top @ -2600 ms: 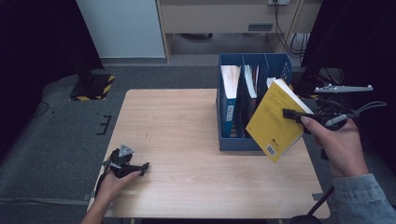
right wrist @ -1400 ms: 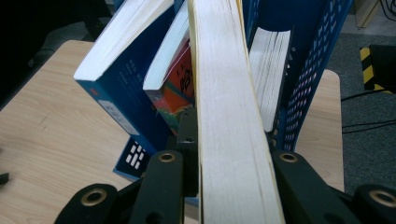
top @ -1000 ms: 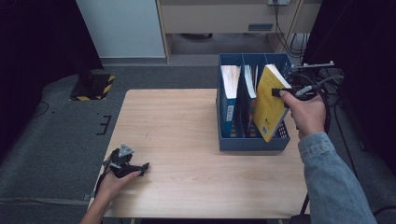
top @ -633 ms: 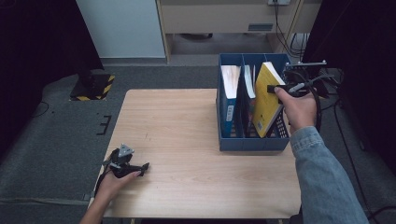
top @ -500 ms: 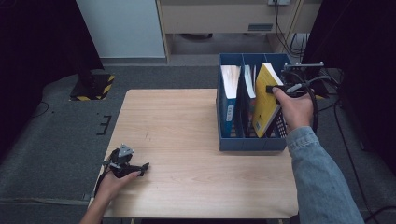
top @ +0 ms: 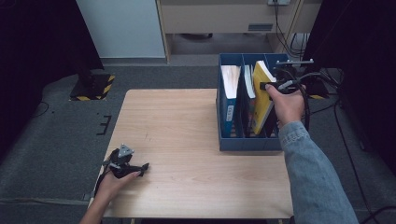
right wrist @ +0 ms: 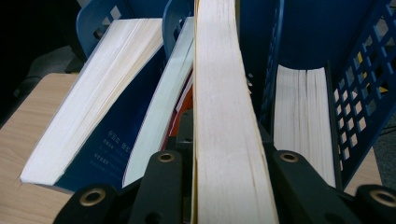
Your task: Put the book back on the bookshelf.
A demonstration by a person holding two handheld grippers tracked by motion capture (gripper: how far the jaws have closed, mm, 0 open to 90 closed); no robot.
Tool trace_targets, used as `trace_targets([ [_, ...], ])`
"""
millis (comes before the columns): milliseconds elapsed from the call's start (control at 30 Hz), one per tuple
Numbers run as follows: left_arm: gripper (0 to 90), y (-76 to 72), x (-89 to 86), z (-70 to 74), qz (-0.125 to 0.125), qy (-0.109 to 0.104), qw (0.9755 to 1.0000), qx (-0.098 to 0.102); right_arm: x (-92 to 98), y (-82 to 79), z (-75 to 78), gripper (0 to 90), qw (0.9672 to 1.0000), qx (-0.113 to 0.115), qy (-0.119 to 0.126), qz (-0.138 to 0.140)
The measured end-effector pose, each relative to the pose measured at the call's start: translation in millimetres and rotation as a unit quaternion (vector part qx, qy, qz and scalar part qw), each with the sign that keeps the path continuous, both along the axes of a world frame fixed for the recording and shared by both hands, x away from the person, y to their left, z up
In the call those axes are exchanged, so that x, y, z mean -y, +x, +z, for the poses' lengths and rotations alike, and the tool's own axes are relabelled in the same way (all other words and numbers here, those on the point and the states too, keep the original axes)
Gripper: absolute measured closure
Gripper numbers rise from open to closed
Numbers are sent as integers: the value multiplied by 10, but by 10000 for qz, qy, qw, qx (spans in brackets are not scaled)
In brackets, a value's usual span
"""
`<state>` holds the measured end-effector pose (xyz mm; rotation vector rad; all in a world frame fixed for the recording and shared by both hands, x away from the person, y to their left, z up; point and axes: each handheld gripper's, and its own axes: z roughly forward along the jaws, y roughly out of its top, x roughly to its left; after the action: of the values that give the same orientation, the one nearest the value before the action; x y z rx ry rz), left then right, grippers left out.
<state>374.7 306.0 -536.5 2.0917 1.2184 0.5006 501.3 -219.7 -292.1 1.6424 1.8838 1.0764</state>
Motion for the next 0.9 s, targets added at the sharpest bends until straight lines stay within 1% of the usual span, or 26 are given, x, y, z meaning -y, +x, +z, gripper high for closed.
trace_targets([
  [200, 10, -4, -4, 0, 1, -5, 10000, -3, -18, 5, -15, 734, 10000, -9, -44, 82],
  [433, 10, -6, -4, 0, 14, -6, 10000, -3, -11, 48, -45, 734, 10000, -20, 11, 31],
  [633, 10, -6, -4, 0, 15, -4, 10000, -3, 17, 123, -93, 734, 9998, -150, 75, -45],
  [767, 9, -7, -2, -1, 27, -5, 10000, -1, 18, 150, -138, 735, 9998, -152, 56, -82],
  [900, 10, -7, -2, -1, 30, -6, 10000, -1, 6, 172, -178, 734, 9997, -224, 36, -80],
])
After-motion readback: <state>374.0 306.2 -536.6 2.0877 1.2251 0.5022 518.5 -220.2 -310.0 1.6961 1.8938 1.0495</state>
